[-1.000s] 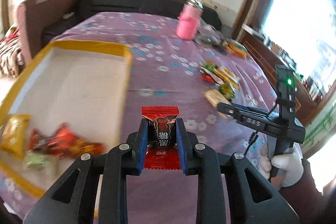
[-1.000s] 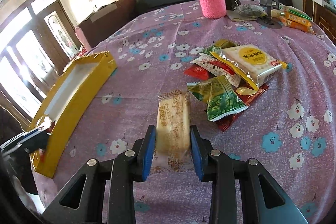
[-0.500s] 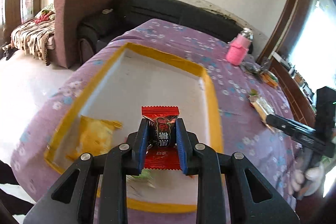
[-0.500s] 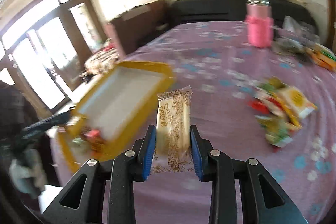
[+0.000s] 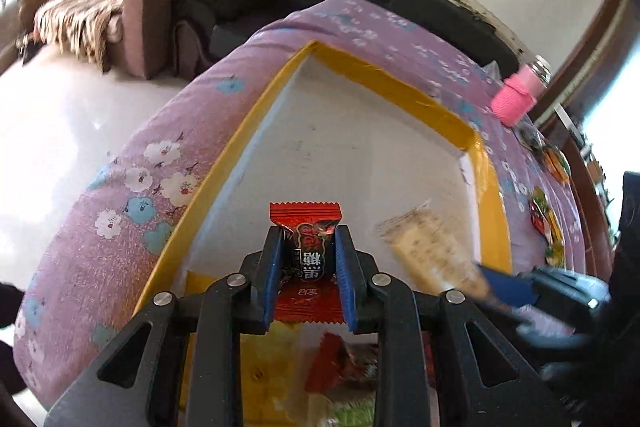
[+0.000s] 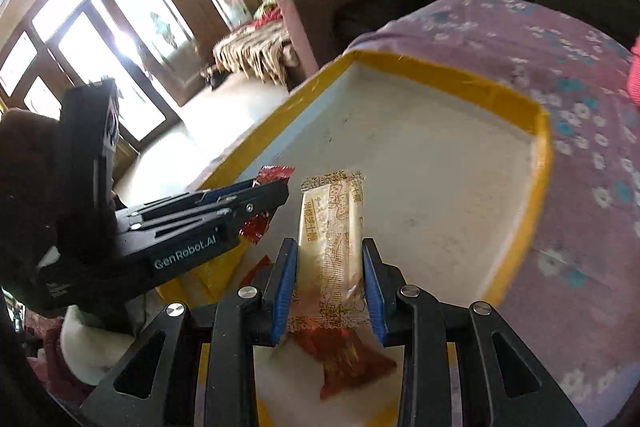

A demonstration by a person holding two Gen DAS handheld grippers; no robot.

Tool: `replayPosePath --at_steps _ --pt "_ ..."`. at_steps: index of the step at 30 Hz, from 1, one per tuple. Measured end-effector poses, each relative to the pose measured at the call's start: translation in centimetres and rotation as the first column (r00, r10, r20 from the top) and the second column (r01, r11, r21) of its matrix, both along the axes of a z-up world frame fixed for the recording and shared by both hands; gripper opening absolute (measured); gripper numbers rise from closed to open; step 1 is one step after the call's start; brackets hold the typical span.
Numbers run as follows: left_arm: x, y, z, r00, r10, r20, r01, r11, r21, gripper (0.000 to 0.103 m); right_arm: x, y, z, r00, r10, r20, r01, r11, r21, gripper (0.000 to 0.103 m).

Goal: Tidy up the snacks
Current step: 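Carry the biscuit bar and red candy over the tray with both tools, then open both tools over the tray to drop the snacks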

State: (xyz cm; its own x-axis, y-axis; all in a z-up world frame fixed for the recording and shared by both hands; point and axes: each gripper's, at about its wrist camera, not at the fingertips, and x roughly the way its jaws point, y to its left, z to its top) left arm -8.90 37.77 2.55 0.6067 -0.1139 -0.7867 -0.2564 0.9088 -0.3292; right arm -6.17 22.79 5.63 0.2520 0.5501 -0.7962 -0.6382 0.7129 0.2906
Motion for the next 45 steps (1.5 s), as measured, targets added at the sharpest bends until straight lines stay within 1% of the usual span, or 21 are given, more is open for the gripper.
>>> replayPosePath --at_steps 4,7,9,11,13,16,17,19,22,23,24,26,27,28,29,31,33,36,41,44,45 --pt "-0.5 0.4 0.1 1.0 -0.005 0.018 0.005 0.999 -0.034 0.023 0.1 1.2 -1.5 1.0 0.011 -0.023 -0.012 0.999 -0.036 0.032" --pt "-1.5 0.6 0.7 0.999 0.009 0.04 -0.007 0.998 -0.06 0.026 0.5 1.7 -2.4 0.999 0.022 -0.035 -0.024 0.998 -0.056 0.032" --pt "-2.1 0.8 1.2 0.998 0.019 0.055 -0.015 0.997 -0.07 0.03 0.5 2.2 -2.8 0.998 0.032 -0.044 -0.035 0.998 -0.058 0.035" --pt "-3.4 0.8 2.2 0.996 0.038 0.079 -0.032 0.997 -0.077 0.045 0.2 2.6 -3.1 0.997 0.045 -0.055 -0.049 0.997 -0.055 0.037" --pt "-4.1 0.9 3.1 0.994 0.062 0.095 -0.055 0.996 -0.073 0.055 -0.4 2.4 -2.8 0.998 0.053 -0.045 -0.055 0.998 -0.043 0.04" --pt "-6.0 0.9 4.4 0.987 0.109 0.116 -0.101 0.992 -0.069 0.07 -1.8 1.7 -1.1 0.998 0.061 0.026 -0.061 0.998 -0.011 0.047" --pt "-6.8 0.8 4.7 0.985 0.127 0.117 -0.119 0.99 -0.075 0.073 -2.4 1.1 -0.2 0.996 0.06 0.061 -0.06 0.998 0.002 0.051" --pt "-8.2 0.6 5.1 0.979 0.146 0.141 -0.132 0.986 -0.103 0.073 -3.1 0.0 1.0 0.993 0.047 0.104 -0.05 0.999 0.023 0.055" --pt "-10.6 -0.5 5.7 0.965 0.148 0.217 -0.122 0.984 -0.127 0.073 -4.8 -2.6 3.0 0.977 0.027 0.21 -0.039 0.998 0.049 0.06" --pt "-11.4 -1.2 6.0 0.958 0.13 0.255 -0.097 0.986 -0.138 0.073 -5.6 -3.9 3.7 0.963 0.006 0.269 -0.02 0.999 0.047 0.066" --pt "-11.9 -1.9 6.3 0.953 0.112 0.281 -0.07 0.986 -0.154 0.073 -6.1 -4.8 4.1 0.952 -0.006 0.305 -0.011 0.999 0.052 0.074" --pt "-12.5 -3.8 6.2 0.948 0.052 0.315 0.018 0.976 -0.216 0.074 -6.5 -7.6 4.9 0.924 -0.042 0.379 0.018 0.998 0.066 0.083" --pt "-12.5 -5.0 6.0 0.95 0.005 0.312 0.073 0.968 -0.238 0.074 -6.5 -8.8 4.9 0.919 -0.061 0.39 0.038 0.997 0.066 0.084" --pt "-12.4 -6.3 5.9 0.953 -0.035 0.3 0.11 0.965 -0.237 0.074 -6.3 -10.1 5.0 0.919 -0.078 0.387 0.058 0.996 0.063 0.084" --pt "-12.3 -7.2 5.9 0.955 -0.065 0.29 0.133 0.966 -0.223 0.074 -5.7 -12.0 4.9 0.925 -0.107 0.364 0.088 0.994 0.069 0.084" --pt "-11.9 -9.2 5.7 0.955 -0.126 0.267 0.181 0.964 -0.195 0.074 -5.2 -15.0 4.8 0.926 -0.162 0.342 0.143 0.986 0.081 0.084" --pt "-11.4 -11.1 5.5 0.954 -0.176 0.243 0.225 0.956 -0.19 0.074 -4.4 -18.7 4.7 0.917 -0.23 0.324 0.218 0.973 0.075 0.084" --pt "-11.1 -12.7 5.4 0.95 -0.212 0.228 0.256 0.949 -0.185 0.074 -3.3 -23.9 4.4 0.894 -0.329 0.303 0.322 0.944 0.073 0.084" --pt "-10.6 -14.4 5.4 0.951 -0.229 0.21 0.264 0.951 -0.162 0.074 -2.6 -31.8 3.8 0.849 -0.464 0.253 0.454 0.885 0.1 0.084" --pt "-10.6 -14.9 5.7 0.956 -0.208 0.206 0.241 0.959 -0.148 0.074 -2.1 -35.4 2.7 0.826 -0.522 0.213 0.51 0.853 0.113 0.084" --pt "-10.8 -14.4 6.3 0.957 -0.187 0.222 0.221 0.965 -0.14 0.074 -2.0 -35.9 2.5 0.822 -0.531 0.203 0.519 0.847 0.116 0.084"
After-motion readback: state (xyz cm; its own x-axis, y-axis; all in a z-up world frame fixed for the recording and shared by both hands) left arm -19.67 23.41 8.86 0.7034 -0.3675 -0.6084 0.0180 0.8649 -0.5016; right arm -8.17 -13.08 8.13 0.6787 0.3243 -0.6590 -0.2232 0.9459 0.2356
